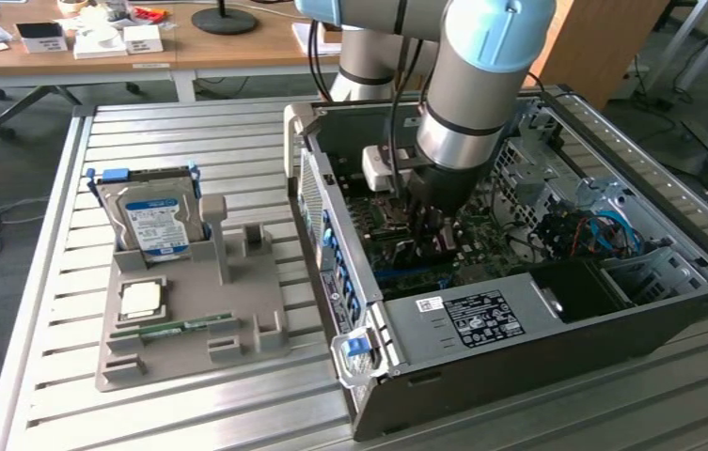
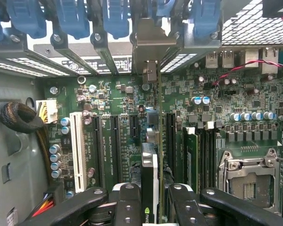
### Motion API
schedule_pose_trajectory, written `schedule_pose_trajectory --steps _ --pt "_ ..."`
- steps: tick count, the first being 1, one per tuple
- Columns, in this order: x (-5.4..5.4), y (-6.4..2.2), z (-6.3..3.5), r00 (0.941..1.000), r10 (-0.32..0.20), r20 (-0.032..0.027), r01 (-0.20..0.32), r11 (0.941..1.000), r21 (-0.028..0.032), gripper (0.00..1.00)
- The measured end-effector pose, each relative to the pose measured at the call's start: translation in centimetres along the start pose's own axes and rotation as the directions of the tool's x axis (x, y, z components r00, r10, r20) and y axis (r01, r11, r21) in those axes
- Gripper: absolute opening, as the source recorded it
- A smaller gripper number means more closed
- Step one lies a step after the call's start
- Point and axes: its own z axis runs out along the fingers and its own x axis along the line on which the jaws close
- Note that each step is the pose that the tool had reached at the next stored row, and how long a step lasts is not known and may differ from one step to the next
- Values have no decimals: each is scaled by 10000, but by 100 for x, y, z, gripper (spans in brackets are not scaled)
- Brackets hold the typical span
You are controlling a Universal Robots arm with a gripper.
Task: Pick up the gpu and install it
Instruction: 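Insert the gpu into the slot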
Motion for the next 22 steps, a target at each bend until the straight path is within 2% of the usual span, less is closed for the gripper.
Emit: schedule_pose_trajectory --steps 14,18,22 --pt "11 0 3 10000 0 -10 0 10000 1 27" --pt "11 4 15 10000 -1 31 1 10000 -2 27" --pt "12 9 19 10000 1 97 -1 10000 -7 27"
